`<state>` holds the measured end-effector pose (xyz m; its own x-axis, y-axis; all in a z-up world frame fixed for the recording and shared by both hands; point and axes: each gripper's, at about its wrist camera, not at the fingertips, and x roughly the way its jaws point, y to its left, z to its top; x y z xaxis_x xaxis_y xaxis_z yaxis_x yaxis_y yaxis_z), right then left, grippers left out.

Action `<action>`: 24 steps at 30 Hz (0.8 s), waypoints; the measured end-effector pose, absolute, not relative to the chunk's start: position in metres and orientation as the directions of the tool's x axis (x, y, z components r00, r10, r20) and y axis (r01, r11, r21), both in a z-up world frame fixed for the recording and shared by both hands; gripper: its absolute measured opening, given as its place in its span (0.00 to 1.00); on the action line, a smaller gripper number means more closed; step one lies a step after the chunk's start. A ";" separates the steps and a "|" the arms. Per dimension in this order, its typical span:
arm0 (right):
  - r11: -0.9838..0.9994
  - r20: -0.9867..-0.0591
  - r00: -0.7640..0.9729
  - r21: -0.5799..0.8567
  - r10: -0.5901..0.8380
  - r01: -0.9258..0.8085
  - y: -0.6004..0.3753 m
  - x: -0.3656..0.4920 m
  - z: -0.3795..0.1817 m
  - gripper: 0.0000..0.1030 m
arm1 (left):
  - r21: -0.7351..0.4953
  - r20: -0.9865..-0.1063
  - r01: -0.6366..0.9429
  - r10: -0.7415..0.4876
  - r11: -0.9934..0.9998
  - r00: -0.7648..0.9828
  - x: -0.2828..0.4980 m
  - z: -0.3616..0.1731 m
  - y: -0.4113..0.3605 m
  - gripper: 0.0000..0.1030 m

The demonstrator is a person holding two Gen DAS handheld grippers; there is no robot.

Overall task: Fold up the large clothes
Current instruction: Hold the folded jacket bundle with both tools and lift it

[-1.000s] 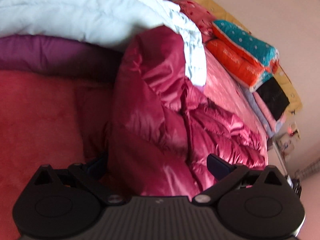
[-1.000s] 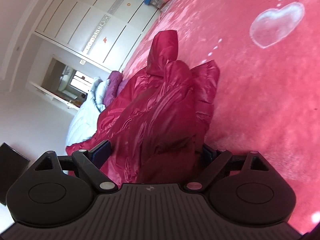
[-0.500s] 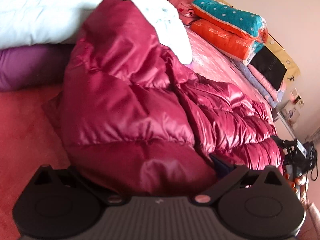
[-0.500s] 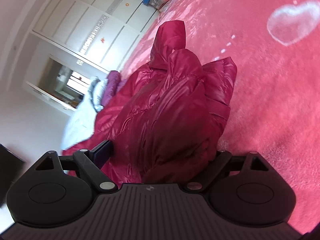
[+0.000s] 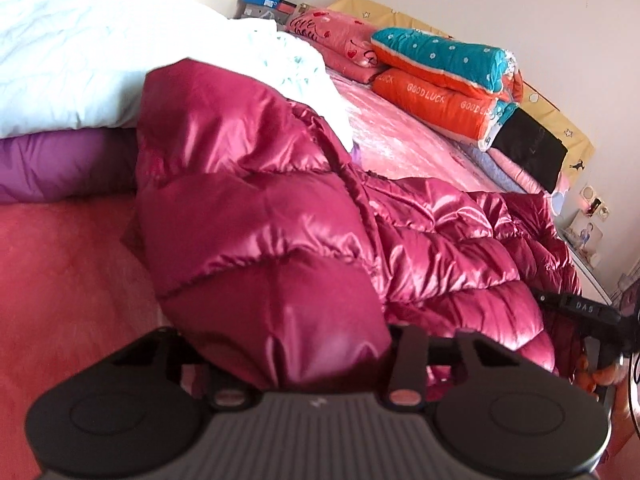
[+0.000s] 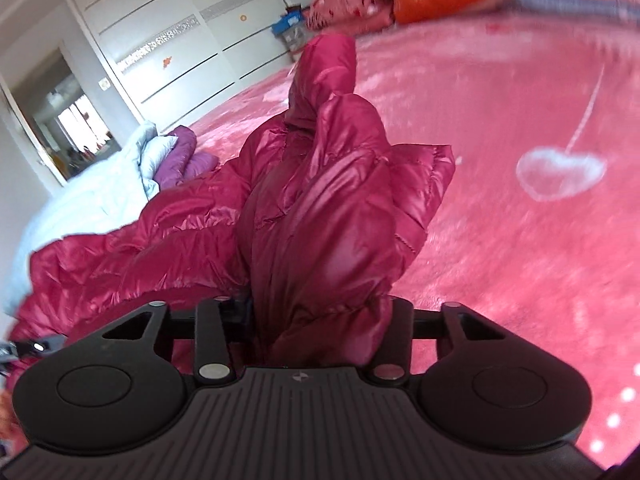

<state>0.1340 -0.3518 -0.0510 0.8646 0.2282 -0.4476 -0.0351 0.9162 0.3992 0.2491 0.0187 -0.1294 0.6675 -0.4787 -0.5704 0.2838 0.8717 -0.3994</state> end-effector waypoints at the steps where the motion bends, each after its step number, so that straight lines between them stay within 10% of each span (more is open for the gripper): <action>1: 0.928 -0.445 0.872 0.371 0.203 -0.027 -0.347 0.130 -0.048 0.50 | -0.400 -0.567 0.284 -0.478 0.872 0.671 0.246 -0.129 0.020 0.35; 24: 0.998 -0.399 0.916 0.019 -0.040 0.051 -0.267 -0.010 -0.025 0.44 | -0.495 -0.512 0.256 -0.517 0.830 0.686 0.122 -0.115 0.080 0.25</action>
